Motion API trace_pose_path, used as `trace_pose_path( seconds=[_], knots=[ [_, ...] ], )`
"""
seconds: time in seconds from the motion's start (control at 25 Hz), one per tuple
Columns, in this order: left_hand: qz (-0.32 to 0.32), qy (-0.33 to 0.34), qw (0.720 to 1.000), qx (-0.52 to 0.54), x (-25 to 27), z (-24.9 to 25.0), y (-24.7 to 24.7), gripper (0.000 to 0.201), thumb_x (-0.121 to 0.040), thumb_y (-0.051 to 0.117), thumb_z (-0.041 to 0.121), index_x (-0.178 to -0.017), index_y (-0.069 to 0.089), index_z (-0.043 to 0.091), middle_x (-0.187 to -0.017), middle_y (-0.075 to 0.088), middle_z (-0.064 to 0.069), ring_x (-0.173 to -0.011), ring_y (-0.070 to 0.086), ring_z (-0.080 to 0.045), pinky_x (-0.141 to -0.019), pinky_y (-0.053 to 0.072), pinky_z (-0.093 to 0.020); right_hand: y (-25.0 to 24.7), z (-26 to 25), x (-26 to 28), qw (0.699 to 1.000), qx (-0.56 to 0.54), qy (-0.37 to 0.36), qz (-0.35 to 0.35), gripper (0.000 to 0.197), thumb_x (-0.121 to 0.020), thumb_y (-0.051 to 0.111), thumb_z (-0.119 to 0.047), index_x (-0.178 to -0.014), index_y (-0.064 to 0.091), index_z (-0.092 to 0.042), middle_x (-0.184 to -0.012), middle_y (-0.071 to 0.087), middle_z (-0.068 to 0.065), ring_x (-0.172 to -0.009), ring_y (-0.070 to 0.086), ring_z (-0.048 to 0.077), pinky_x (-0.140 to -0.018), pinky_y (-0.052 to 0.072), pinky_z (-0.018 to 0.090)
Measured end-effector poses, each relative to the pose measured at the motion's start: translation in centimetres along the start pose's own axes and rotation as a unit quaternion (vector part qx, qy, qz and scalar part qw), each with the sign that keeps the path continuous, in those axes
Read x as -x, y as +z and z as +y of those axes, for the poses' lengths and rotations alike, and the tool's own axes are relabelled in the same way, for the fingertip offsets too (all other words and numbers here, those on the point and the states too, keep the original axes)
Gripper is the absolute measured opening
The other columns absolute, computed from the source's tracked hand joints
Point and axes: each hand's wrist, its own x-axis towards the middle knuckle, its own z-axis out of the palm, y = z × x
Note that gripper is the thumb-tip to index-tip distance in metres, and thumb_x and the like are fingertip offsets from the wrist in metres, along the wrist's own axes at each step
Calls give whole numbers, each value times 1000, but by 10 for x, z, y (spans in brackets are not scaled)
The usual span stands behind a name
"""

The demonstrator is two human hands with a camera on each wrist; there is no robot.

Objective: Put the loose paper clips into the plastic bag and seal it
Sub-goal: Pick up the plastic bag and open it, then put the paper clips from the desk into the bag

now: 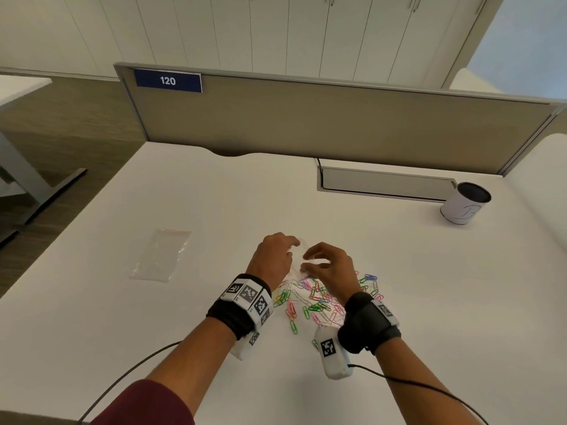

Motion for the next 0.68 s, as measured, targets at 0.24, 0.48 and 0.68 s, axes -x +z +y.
trace_pose_path(
  seconds=[0.24,0.48,0.68],
  knots=[
    [-17,30,996,-87,-2,4,-1,36,-89,51,-7,-115,63,14,-112,65,-13,-95,65,-33,-84,55,-42,-62,60,6,964,243,78,70,52,-79,73,-40,-120,51,-19,-115,65,11,-108,59,27,-88,49,38],
    [-37,33,991,-120,0,19,2,27,-86,47,-8,-106,47,9,-92,66,-19,-77,62,-39,-65,48,-40,-60,84,10,897,418,105,-94,86,-66,70,-65,-140,38,-34,-143,42,8,-134,32,31,-106,38,48],
    [-6,-5,998,-56,-6,12,8,27,-84,57,-4,-101,45,12,-92,66,-17,-82,66,-35,-74,58,-47,-42,78,13,879,454,61,-129,70,-73,70,-56,-136,44,-38,-145,38,6,-134,32,29,-104,41,47]
  ],
)
